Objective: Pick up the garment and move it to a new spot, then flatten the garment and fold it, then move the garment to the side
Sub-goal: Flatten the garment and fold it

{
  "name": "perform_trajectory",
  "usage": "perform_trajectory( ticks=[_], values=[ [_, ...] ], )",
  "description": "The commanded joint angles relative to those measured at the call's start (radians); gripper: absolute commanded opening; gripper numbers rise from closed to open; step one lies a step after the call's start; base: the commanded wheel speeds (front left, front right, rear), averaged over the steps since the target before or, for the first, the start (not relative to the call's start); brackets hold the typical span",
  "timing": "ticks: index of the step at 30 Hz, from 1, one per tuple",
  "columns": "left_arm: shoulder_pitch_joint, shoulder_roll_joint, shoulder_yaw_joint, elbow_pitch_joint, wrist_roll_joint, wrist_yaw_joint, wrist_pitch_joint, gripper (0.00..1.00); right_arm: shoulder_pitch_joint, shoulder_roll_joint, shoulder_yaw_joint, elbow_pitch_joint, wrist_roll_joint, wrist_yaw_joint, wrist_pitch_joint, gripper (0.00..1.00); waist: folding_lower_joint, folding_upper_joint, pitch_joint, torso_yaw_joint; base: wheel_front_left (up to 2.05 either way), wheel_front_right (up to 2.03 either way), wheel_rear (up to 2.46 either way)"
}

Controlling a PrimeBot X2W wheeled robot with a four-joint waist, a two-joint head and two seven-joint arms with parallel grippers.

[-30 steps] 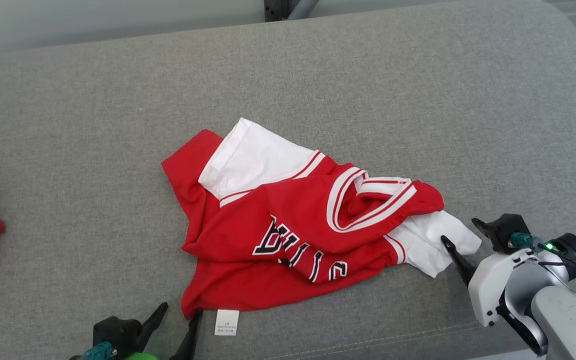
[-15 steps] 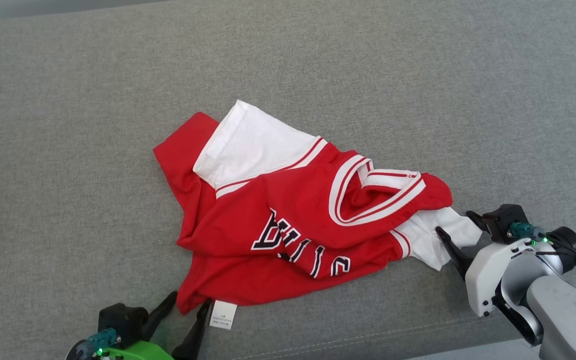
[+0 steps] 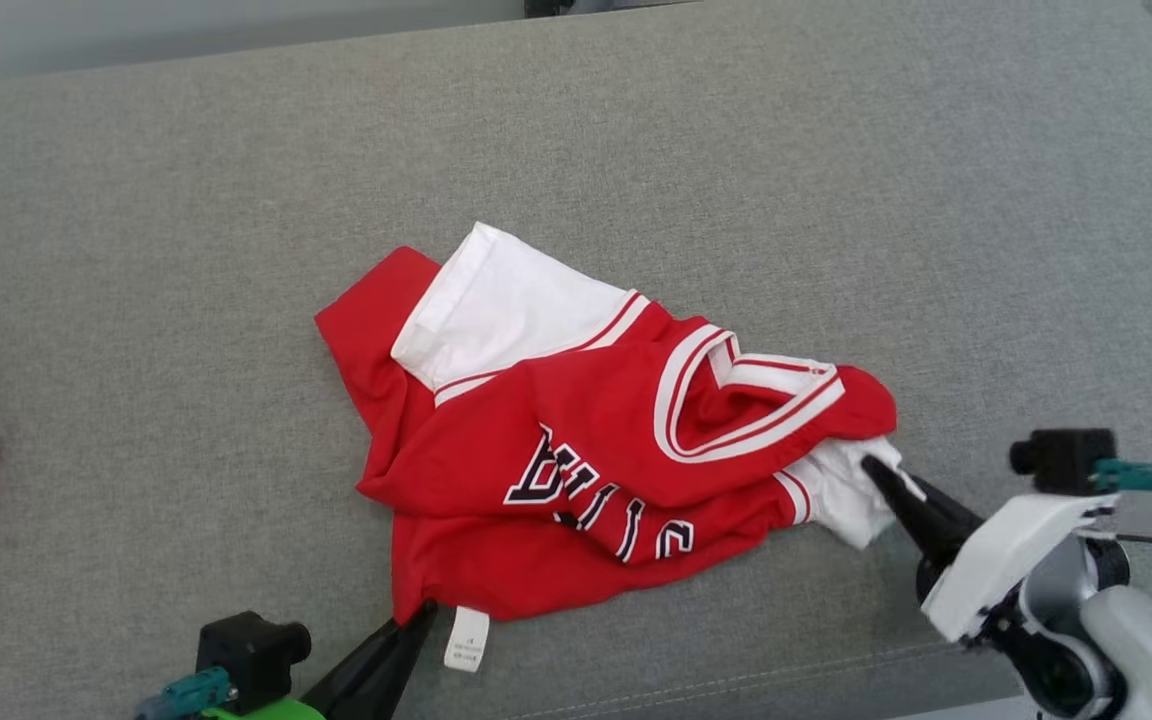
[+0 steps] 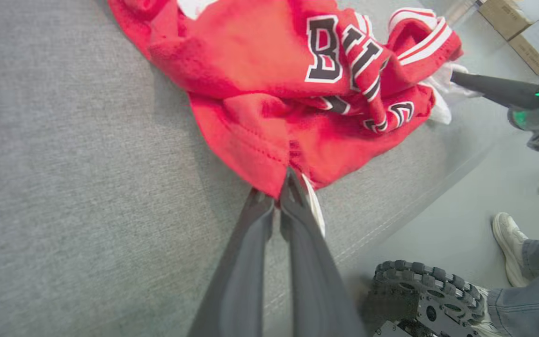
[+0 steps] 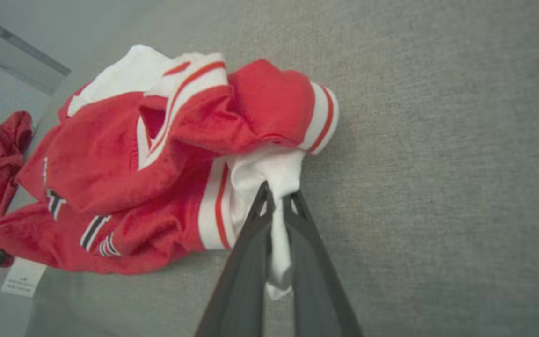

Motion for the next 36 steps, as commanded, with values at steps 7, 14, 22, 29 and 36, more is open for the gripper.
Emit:
perform_trajectory(
  ticks=[7,14,22,29,36],
  values=[
    [0.037,0.137,0.035,-0.409,-0.186,0.002,-0.004,0.0,0.153,-0.146,-0.242,-0.449,0.453,0.0,0.006,0.0,0.0,0.0,-0.016,0.003,0.0,0.0,0.0],
    [-0.062,0.277,0.235,-0.672,-0.286,0.007,0.037,0.0,0.142,-0.218,-0.453,-0.736,0.648,0.0,-0.025,0.0,0.0,0.0,0.054,0.0,0.0,0.0,0.0],
    [-0.529,0.392,0.384,-0.583,-0.415,0.003,0.146,0.0,-0.214,-0.258,-0.518,-0.637,0.623,0.0,-0.021,0.0,0.0,0.0,0.258,0.009,0.0,0.0,0.0],
    [-1.118,0.347,0.26,-0.231,-0.351,0.004,0.231,0.0,-0.822,-0.112,-0.415,-0.241,0.417,-0.001,0.056,0.0,0.0,0.0,0.416,0.019,0.0,0.0,0.0],
    [-1.577,0.226,0.07,0.178,-0.037,0.003,0.023,0.0,-1.37,0.208,-0.514,0.224,0.122,0.0,-0.056,0.0,0.0,0.0,0.467,0.012,0.0,0.0,0.0]
  ],
)
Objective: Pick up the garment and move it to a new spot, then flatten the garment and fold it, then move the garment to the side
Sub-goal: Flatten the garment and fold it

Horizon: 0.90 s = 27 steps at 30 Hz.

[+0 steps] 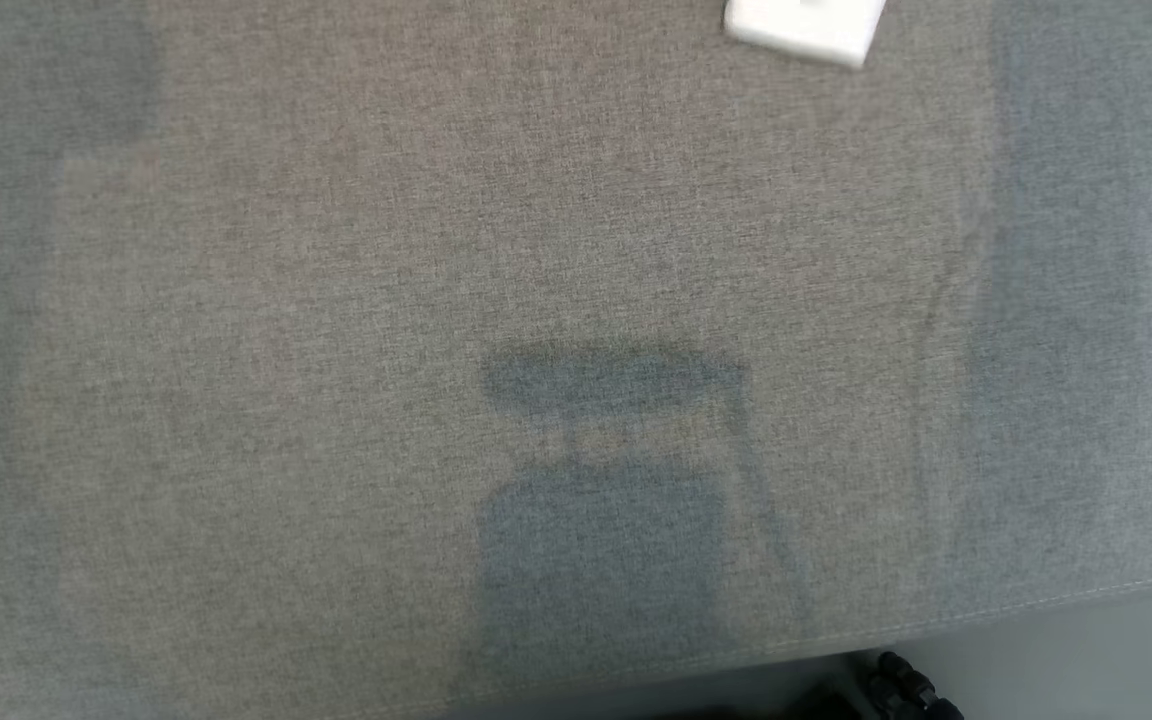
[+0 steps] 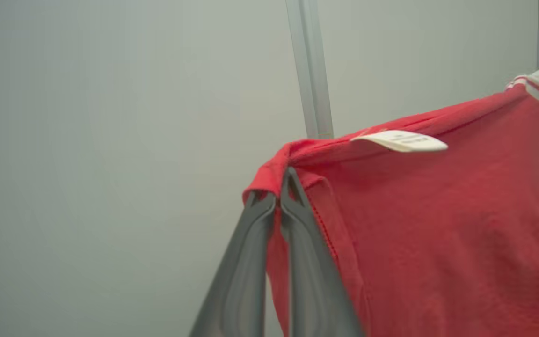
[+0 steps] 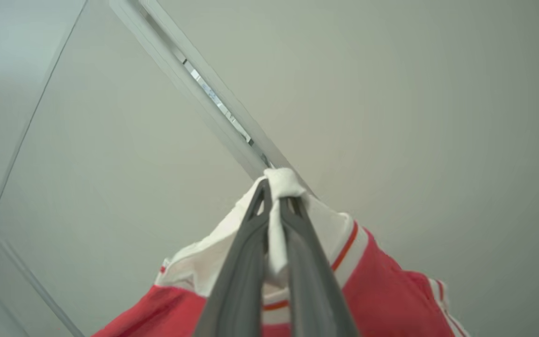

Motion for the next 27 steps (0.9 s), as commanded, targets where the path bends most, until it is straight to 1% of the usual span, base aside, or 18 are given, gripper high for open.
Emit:
perform_trajectory(
  ticks=[1,2,3,4,7,8,10,12,13,15,17,18,20,22,24,25,27],
  values=[
    [-0.063,-0.007,-0.006,0.076,0.04,0.003,-0.057,0.0,-0.067,0.04,-0.025,0.052,-0.052,0.0,-0.046,0.0,-0.0005,0.0,0.049,-0.006,0.0,0.0,0.0],
    [-0.088,-0.024,-0.023,0.135,0.062,0.003,-0.098,0.0,-0.111,0.063,-0.04,0.094,-0.089,0.0,-0.075,0.0,-0.0005,0.0,0.043,-0.008,0.0,0.0,0.0],
    [-0.088,-0.024,-0.023,0.135,0.062,0.003,-0.098,0.0,-0.111,0.063,-0.04,0.094,-0.089,0.0,-0.075,0.0,-0.0005,0.0,0.043,-0.008,0.0,0.0,0.0],
    [-0.13,-0.048,-0.062,0.222,0.094,0.003,-0.166,0.0,-0.167,0.1,-0.048,0.151,-0.143,0.0,-0.105,0.0,-0.0005,0.0,0.032,-0.013,0.0,0.0,0.0],
    [-0.155,-0.038,-0.138,0.305,0.111,0.003,-0.26,0.0,-0.176,0.132,-0.04,0.173,-0.161,0.0,-0.108,0.0,-0.0005,0.0,0.019,-0.021,0.0,0.0,0.0],
    [-0.155,-0.038,-0.138,0.305,0.111,0.003,-0.26,0.0,-0.176,0.132,-0.04,0.173,-0.161,0.0,-0.108,0.0,-0.0005,0.0,0.019,-0.021,0.0,0.0,0.0],
    [-0.116,-0.021,-0.178,0.351,0.099,0.003,-0.325,0.0,-0.103,0.134,-0.015,0.152,-0.161,0.0,-0.102,0.0,-0.0005,0.0,-0.001,-0.026,0.0,0.0,0.0],
    [-0.047,-0.01,-0.223,0.378,0.075,0.003,-0.364,0.0,0.004,0.124,0.0,0.114,-0.138,0.0,-0.1,0.0,-0.0005,0.0,-0.026,-0.03,0.0,0.0,0.0],
    [-0.009,0.0,-0.24,0.386,0.066,0.003,-0.379,0.0,0.065,0.111,0.016,0.09,-0.135,0.0,-0.096,0.0,-0.0005,0.0,-0.038,-0.033,0.0,0.0,0.0],
    [0.095,0.028,-0.279,0.392,0.032,0.003,-0.396,0.0,0.217,0.109,0.047,0.048,-0.109,0.0,-0.092,0.0,-0.0005,0.0,-0.061,-0.046,0.0,0.0,0.0],
    [0.211,0.054,-0.293,0.4,-0.006,0.003,-0.405,0.0,0.372,0.105,0.075,0.002,-0.079,0.0,-0.099,0.0,-0.0005,0.0,-0.083,-0.058,0.0,0.0,0.0],
    [0.267,0.059,-0.289,0.394,-0.023,0.003,-0.409,0.0,0.445,0.103,0.082,-0.025,-0.062,0.0,-0.104,0.0,-0.0005,0.0,-0.093,-0.061,0.0,0.0,0.0],
    [0.376,0.046,-0.226,0.351,-0.046,0.003,-0.41,0.0,0.593,0.094,0.098,-0.083,-0.025,0.0,-0.113,0.0,-0.0005,0.0,-0.109,-0.062,0.0,0.0,0.0],
    [0.512,0.028,-0.186,0.306,-0.019,0.004,-0.408,0.0,0.739,0.073,0.117,-0.145,-0.004,-0.001,-0.123,0.0,-0.0005,0.0,-0.126,-0.053,0.0,0.0,0.0],
    [0.634,0.003,-0.136,0.253,-0.002,0.009,-0.408,0.0,0.874,0.058,0.143,-0.21,0.017,-0.001,-0.129,0.0,-0.0005,0.0,-0.148,-0.044,0.0,0.0,0.0],
    [0.755,-0.037,-0.066,0.195,0.001,0.026,-0.408,0.0,0.996,0.04,0.17,-0.275,0.046,0.0,-0.135,0.0,-0.0005,0.0,-0.175,-0.039,0.0,0.0,0.0],
    [0.899,-0.064,-0.022,0.134,0.034,0.036,-0.408,0.0,1.11,0.028,0.2,-0.337,0.082,0.0,-0.132,0.0,-0.0005,0.0,-0.2,-0.042,0.0,0.0,0.0]
  ],
)
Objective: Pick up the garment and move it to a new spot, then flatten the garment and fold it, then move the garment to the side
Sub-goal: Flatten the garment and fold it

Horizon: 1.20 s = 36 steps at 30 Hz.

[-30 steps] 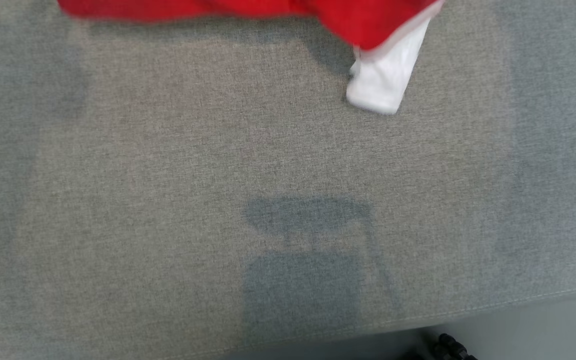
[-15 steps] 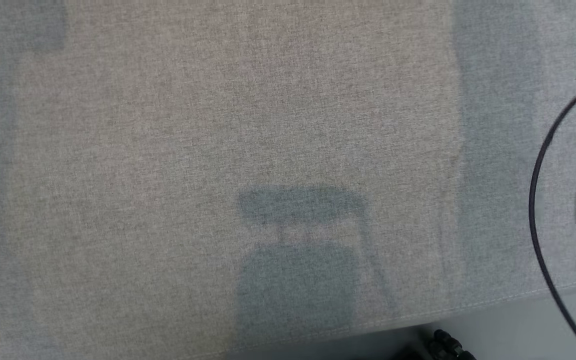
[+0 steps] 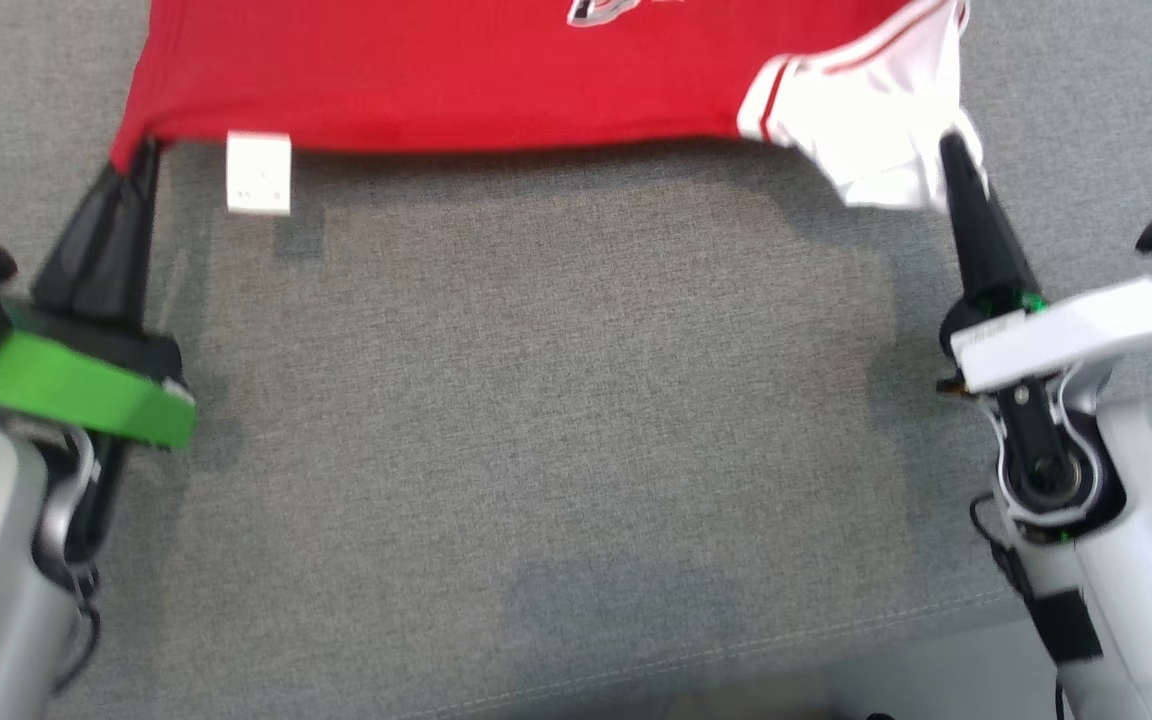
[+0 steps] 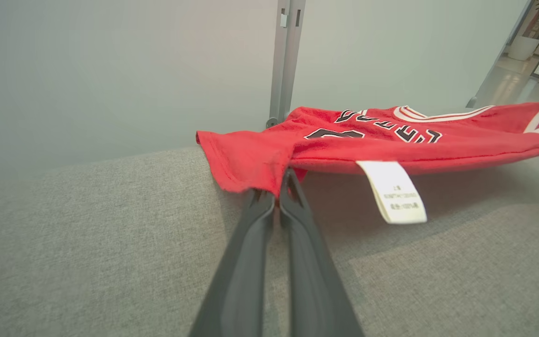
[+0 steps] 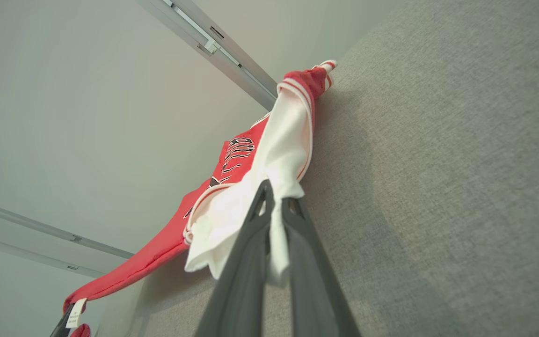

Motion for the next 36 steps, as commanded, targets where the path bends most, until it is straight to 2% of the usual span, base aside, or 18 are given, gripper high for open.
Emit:
perform_trajectory(
  ticks=[1,6,9,14,16,20,24,30,36],
  values=[
    [0.127,-0.025,0.043,-0.047,0.023,0.019,-0.003,0.0,0.088,-0.016,0.011,-0.046,0.032,-0.001,-0.012,0.0,0.0001,-0.0001,-0.059,0.001,0.0,0.0,0.0],
    [0.454,-0.098,0.114,-0.188,0.095,0.06,-0.003,0.0,0.32,-0.064,0.048,-0.139,0.086,-0.001,-0.039,0.0,0.0001,-0.0001,-0.114,-0.003,0.0,0.0,0.0],
    [0.615,-0.161,0.141,-0.259,0.114,0.074,-0.003,0.0,0.439,-0.094,0.047,-0.141,0.101,-0.001,-0.065,0.0,0.0001,-0.0001,-0.137,-0.006,0.0,0.0,0.0],
    [0.806,-0.253,0.18,-0.355,0.124,0.09,-0.003,0.0,0.572,-0.119,0.05,-0.125,0.116,-0.001,-0.102,0.0,0.0001,-0.0001,-0.127,-0.002,0.0,0.0,0.0],
    [0.849,-0.262,0.166,-0.376,0.133,0.084,-0.003,0.0,0.602,-0.121,0.052,-0.133,0.129,-0.001,-0.114,0.0,0.0001,-0.0001,-0.118,0.002,0.0,0.0,0.0],
    [0.838,-0.258,0.146,-0.412,0.122,0.056,0.007,0.0,0.585,-0.13,0.045,-0.145,0.142,-0.001,-0.128,0.0,0.0001,-0.0001,-0.098,0.006,0.0,0.0,0.0],
    [0.779,-0.252,0.172,-0.449,0.07,0.043,0.038,0.0,0.511,-0.139,0.059,-0.138,0.116,-0.001,-0.119,0.0,0.0001,-0.0001,-0.085,0.001,0.0,0.0,0.0],
    [0.662,-0.21,0.186,-0.532,-0.049,0.013,0.174,0.0,0.347,-0.158,0.08,-0.137,0.091,-0.001,-0.073,0.0,0.0001,-0.0001,-0.069,0.007,0.0,0.0,0.0],
    [0.489,-0.147,0.193,-0.47,-0.11,0.001,0.313,0.0,0.204,-0.177,0.069,-0.095,0.083,-0.001,0.003,0.0,0.0001,-0.0001,-0.049,0.028,0.0,0.0,0.0]
  ],
)
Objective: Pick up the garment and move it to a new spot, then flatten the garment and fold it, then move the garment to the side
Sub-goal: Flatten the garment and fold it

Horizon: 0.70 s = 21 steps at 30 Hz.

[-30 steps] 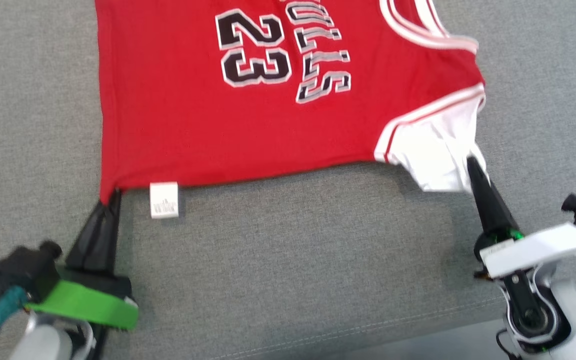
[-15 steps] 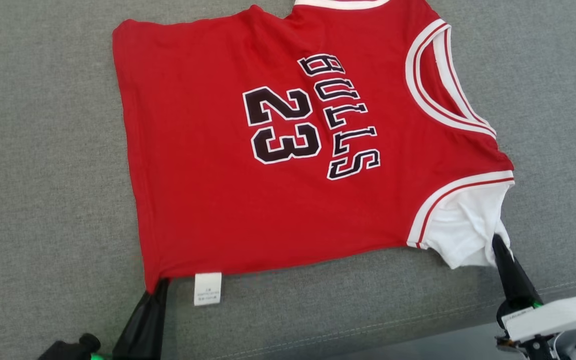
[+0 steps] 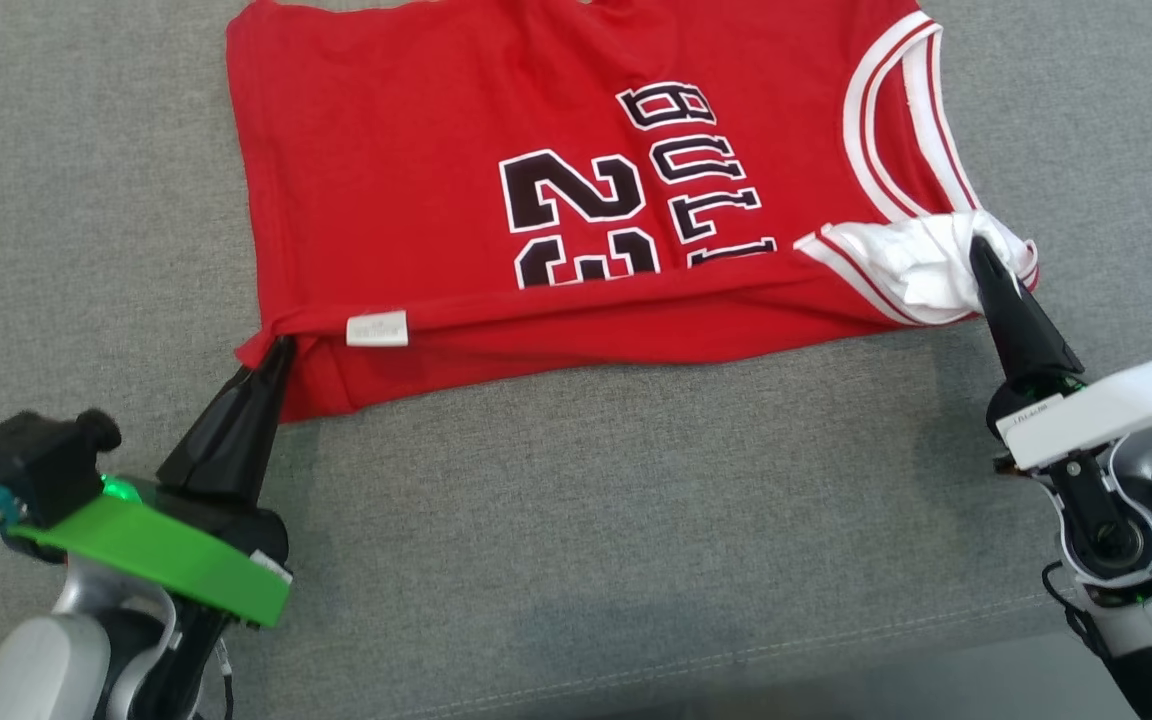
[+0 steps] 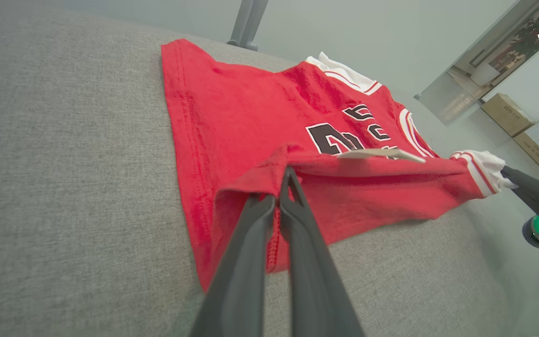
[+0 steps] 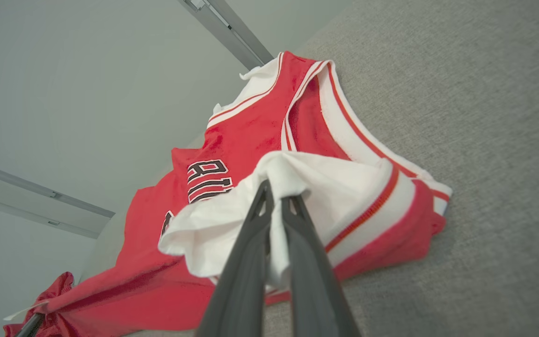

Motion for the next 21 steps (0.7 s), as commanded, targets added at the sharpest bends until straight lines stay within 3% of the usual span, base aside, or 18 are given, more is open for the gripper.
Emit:
perform_trajectory(
  ticks=[1,7,8,9,10,11,16,21],
  values=[
    [-0.041,0.014,-0.009,0.022,-0.01,-0.005,0.023,0.0,-0.03,-0.001,-0.003,0.022,-0.01,-0.001,0.014,0.0,0.0001,-0.0001,0.008,0.007,0.0,0.0,0.0],
    [-0.201,-0.008,-0.053,0.196,-0.01,-0.009,0.09,0.0,-0.158,0.028,0.009,0.18,-0.125,-0.001,0.025,0.0,0.0001,-0.0001,0.022,0.015,0.0,0.0,0.0],
    [-0.216,-0.014,-0.054,0.229,-0.001,0.006,0.091,0.0,-0.174,0.037,0.01,0.199,-0.149,-0.001,0.01,0.45,0.0001,-0.0001,0.023,0.014,0.0,0.0,0.0],
    [-0.223,-0.017,-0.055,0.26,0.004,0.016,0.093,0.33,-0.185,0.051,0.01,0.223,-0.168,-0.001,-0.002,1.0,0.0001,-0.0001,0.022,0.01,0.0,0.0,0.0],
    [-0.228,-0.019,-0.06,0.281,0.008,0.021,0.092,0.62,-0.191,0.063,0.011,0.239,-0.181,-0.001,-0.011,1.0,0.0001,-0.0001,0.021,0.008,0.0,0.0,0.0],
    [-0.226,-0.022,-0.063,0.299,0.01,0.025,0.093,1.0,-0.196,0.068,0.015,0.244,-0.191,0.0,-0.019,1.0,0.0001,-0.0001,0.019,0.006,0.0,0.0,0.0],
    [-0.156,-0.004,-0.041,0.284,0.031,0.057,0.047,1.0,-0.143,0.033,0.016,0.197,-0.246,0.0,-0.051,1.0,0.0001,-0.0001,-0.001,0.001,0.0,0.0,0.0],
    [-0.041,0.009,-0.001,0.167,0.016,0.117,0.029,1.0,-0.042,-0.064,-0.008,0.089,-0.351,0.0,0.007,1.0,0.0001,-0.0001,-0.023,-0.005,0.0,0.0,0.0]
  ],
)
